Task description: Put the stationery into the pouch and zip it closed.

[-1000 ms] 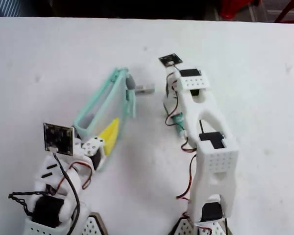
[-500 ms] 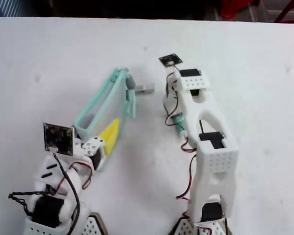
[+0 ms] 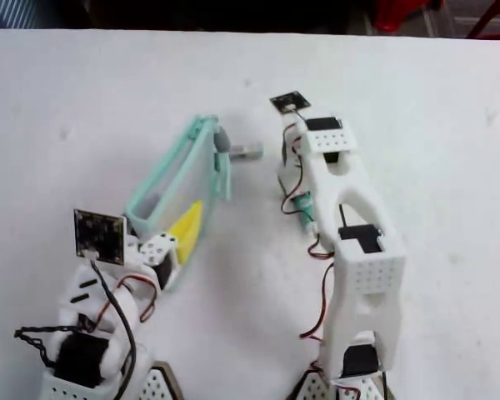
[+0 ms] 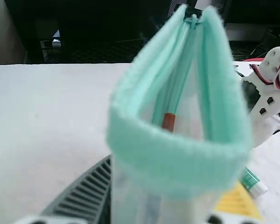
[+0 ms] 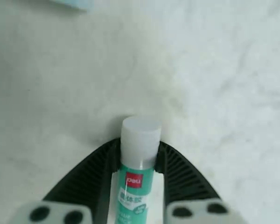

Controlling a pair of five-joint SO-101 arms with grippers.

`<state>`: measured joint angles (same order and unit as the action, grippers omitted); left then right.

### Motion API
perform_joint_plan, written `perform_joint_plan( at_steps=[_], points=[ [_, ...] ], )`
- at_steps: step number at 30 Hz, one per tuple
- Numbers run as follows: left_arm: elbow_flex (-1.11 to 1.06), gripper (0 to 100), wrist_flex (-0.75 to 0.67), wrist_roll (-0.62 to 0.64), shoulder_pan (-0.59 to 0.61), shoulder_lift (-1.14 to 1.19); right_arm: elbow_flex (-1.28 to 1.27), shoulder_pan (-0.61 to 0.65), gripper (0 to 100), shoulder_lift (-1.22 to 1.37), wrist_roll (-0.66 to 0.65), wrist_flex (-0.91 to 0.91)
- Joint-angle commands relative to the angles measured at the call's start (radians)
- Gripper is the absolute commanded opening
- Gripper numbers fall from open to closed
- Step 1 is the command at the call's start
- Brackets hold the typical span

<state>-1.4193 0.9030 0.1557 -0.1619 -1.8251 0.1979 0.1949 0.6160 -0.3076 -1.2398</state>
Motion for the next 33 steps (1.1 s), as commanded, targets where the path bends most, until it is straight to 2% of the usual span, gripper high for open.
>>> perform_joint_plan(
  at_steps=[1,18,28,33],
  points=[
    [0.012,24,-0.005,0.009,-0.002,0.008,0.009,0.001,1.7,0.005,-0.002,0.012],
    [0.012,24,-0.005,0.006,-0.002,0.008,-0.051,-0.008,1.7,-0.038,-0.002,0.061],
    [0.012,24,-0.005,0.006,-0.002,0.008,-0.554,-0.001,1.6,-0.401,-0.009,0.455],
    [0.012,24,-0.005,0.006,-0.002,0.008,-0.690,-0.001,1.6,-0.513,-0.009,0.561]
  ],
)
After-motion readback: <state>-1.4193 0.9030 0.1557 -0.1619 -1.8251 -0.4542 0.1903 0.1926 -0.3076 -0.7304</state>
